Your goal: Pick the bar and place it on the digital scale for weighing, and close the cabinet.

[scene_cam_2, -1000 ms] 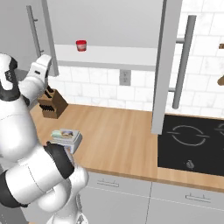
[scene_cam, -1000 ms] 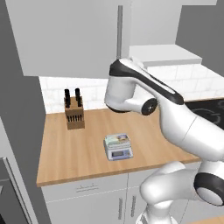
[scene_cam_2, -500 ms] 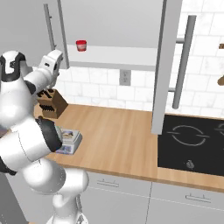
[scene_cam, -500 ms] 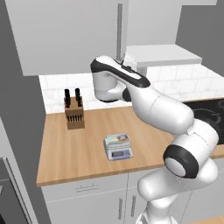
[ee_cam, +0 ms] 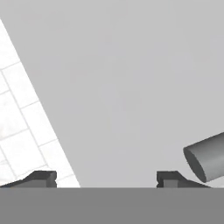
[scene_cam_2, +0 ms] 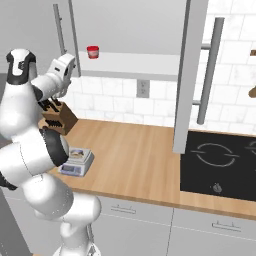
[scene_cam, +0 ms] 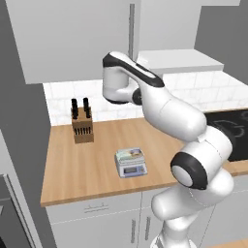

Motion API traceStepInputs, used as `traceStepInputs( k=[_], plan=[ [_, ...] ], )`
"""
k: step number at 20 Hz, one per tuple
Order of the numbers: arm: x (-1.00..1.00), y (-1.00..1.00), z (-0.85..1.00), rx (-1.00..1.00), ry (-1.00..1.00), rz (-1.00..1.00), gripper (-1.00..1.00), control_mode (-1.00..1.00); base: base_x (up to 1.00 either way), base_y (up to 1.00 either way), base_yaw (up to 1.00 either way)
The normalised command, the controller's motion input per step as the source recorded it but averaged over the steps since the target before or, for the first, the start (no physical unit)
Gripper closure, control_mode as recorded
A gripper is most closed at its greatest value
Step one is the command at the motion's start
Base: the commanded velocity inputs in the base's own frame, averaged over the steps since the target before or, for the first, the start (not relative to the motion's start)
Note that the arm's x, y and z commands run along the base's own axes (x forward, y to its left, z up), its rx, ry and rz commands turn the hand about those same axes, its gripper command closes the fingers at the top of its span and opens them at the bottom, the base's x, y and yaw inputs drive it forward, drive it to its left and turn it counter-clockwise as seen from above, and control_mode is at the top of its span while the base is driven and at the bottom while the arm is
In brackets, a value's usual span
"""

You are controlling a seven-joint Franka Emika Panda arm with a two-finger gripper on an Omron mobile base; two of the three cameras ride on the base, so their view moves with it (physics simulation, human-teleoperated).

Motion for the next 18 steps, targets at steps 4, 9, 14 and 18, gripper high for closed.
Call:
traceStepInputs(
  k=[4,9,14,18],
  plan=[
    [-0.06,-0.19,0.02,0.04,0.08,-0.12,-1.00,-1.00,0.00,0.00,0.00],
    [-0.96,-0.90,0.10,0.18,-0.02,-0.14,-1.00,-1.00,0.00,0.00,0.00],
    [-0.96,-0.28,0.02,-0.09,-0.81,-0.09,-1.00,-1.00,0.00,0.00,0.00],
    [-0.94,-0.05,-0.01,-0.38,-1.00,0.00,-1.00,-1.00,0.00,0.00,0.00]
  ],
)
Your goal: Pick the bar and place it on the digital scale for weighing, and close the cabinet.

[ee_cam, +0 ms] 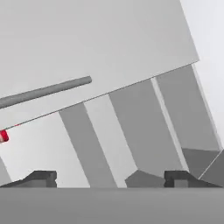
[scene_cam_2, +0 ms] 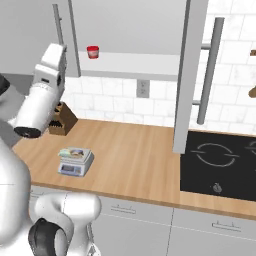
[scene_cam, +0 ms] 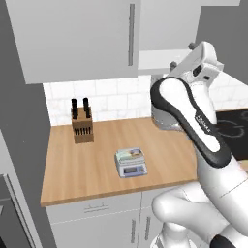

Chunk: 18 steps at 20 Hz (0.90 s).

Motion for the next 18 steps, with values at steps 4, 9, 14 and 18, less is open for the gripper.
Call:
traceStepInputs(
  k=[4,9,14,18],
  plan=[
    [-0.75,-0.07,-0.19,-0.53,-1.00,-0.08,-1.00,-1.00,0.00,0.00,0.00],
    [-0.12,-0.10,-0.47,-0.53,-0.69,-0.16,-1.00,-1.00,0.00,0.00,0.00],
    [0.13,-0.04,-0.77,-0.52,-0.47,-0.27,-1.00,-1.00,0.00,0.00,0.00],
    [0.06,-0.52,-0.24,-0.10,-0.12,-0.27,-1.00,-1.00,0.00,0.00,0.00]
  ],
)
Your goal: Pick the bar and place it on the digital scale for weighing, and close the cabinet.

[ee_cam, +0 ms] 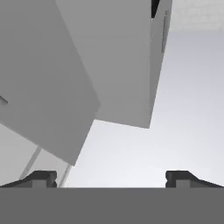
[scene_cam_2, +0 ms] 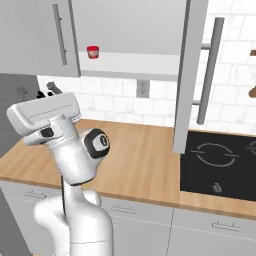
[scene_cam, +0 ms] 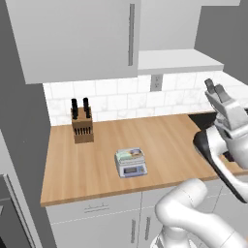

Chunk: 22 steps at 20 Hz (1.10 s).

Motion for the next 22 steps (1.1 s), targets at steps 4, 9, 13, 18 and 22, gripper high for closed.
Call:
traceStepInputs(
  k=[4,9,13,18,22],
  plan=[
    [-0.12,-0.42,-0.02,0.03,0.00,-0.08,-1.00,-1.00,0.00,0.00,0.00],
    [-0.38,-0.58,-0.52,0.16,0.00,-0.02,-1.00,-1.00,0.00,0.00,0.00],
    [-0.45,-0.42,-0.95,0.16,0.00,0.00,-1.00,-1.00,0.00,0.00,0.00],
    [-0.25,-0.65,-0.34,0.24,0.04,0.01,-1.00,-1.00,0.00,0.00,0.00],
    [-0.44,-0.73,-0.43,0.27,0.06,0.08,-1.00,-1.00,0.00,0.00,0.00]
  ],
)
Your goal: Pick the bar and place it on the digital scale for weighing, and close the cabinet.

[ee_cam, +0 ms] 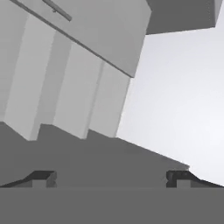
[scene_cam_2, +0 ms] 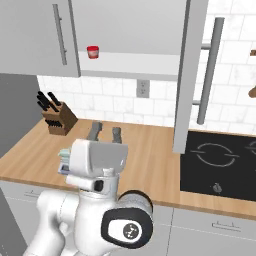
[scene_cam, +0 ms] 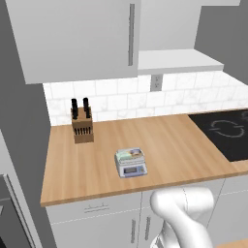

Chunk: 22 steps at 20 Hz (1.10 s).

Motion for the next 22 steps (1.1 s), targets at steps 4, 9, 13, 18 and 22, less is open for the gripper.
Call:
traceStepInputs(
  k=[4,9,13,18,22],
  plan=[
    [-0.60,-0.88,-0.29,0.30,0.00,0.11,-1.00,-1.00,0.00,0.00,0.00],
    [-0.34,-0.87,-0.04,0.30,0.02,0.09,-1.00,-1.00,0.00,0.00,0.00],
    [-0.07,-0.84,0.01,0.30,0.10,0.06,-1.00,-1.00,0.00,0.00,0.00],
    [-0.30,-0.49,0.07,0.15,0.02,0.01,-1.00,-1.00,0.00,0.00,0.00],
    [-0.07,-0.62,-0.01,0.11,0.07,0.00,-1.00,-1.00,0.00,0.00,0.00]
  ],
)
